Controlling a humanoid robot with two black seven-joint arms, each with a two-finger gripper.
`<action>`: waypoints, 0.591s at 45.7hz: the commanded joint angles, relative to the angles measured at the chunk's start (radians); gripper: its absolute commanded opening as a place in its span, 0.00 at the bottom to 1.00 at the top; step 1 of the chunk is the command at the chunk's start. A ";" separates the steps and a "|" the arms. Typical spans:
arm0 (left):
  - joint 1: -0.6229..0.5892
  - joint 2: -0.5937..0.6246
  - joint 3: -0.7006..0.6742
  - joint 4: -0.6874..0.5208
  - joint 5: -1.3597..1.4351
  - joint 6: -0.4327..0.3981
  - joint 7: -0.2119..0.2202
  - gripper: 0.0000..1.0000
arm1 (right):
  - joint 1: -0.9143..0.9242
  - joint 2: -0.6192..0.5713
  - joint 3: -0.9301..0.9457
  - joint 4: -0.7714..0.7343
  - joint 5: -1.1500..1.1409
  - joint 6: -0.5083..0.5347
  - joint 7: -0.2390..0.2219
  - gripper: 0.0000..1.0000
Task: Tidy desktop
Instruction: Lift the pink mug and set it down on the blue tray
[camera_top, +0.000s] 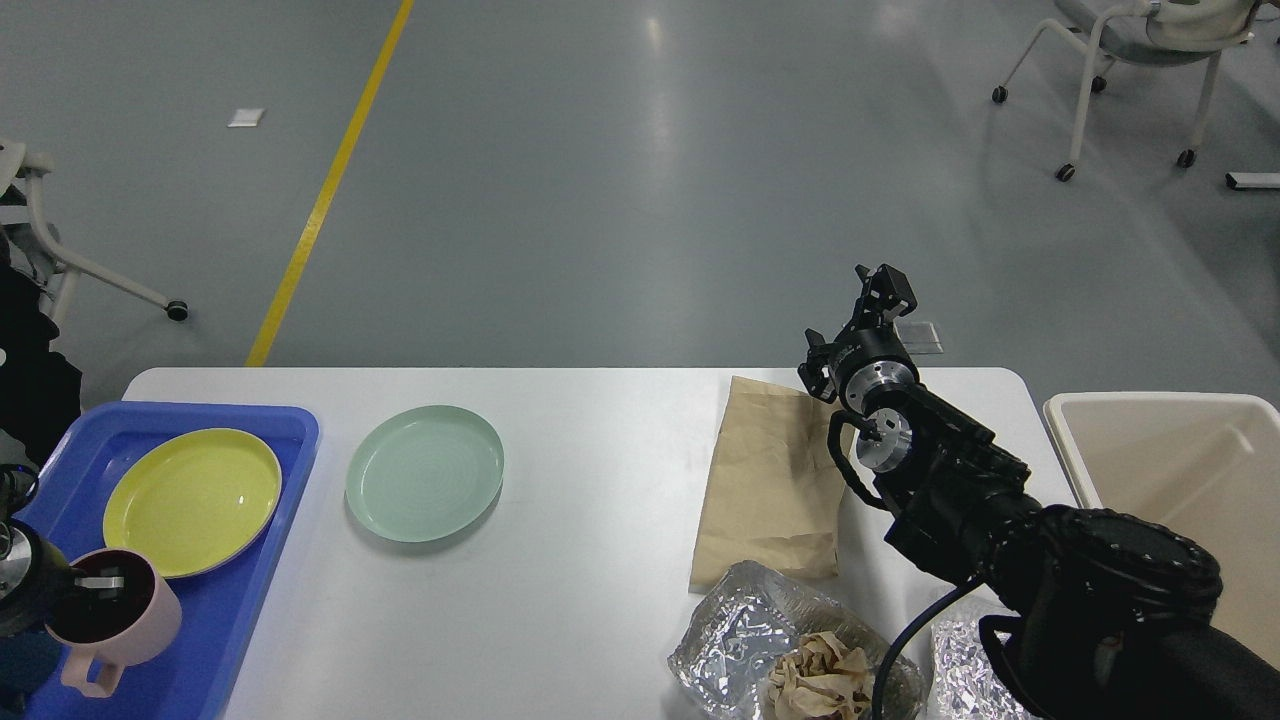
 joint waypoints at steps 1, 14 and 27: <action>0.023 0.013 -0.025 0.001 0.000 -0.001 0.001 0.03 | 0.000 -0.001 0.000 0.000 0.000 0.000 -0.001 1.00; 0.051 0.015 -0.038 0.001 0.000 -0.010 -0.001 0.14 | 0.000 0.001 0.000 0.000 0.000 0.000 -0.001 1.00; 0.034 0.038 -0.038 0.001 -0.001 -0.013 -0.007 0.33 | 0.000 -0.001 0.001 0.000 0.000 0.000 0.000 1.00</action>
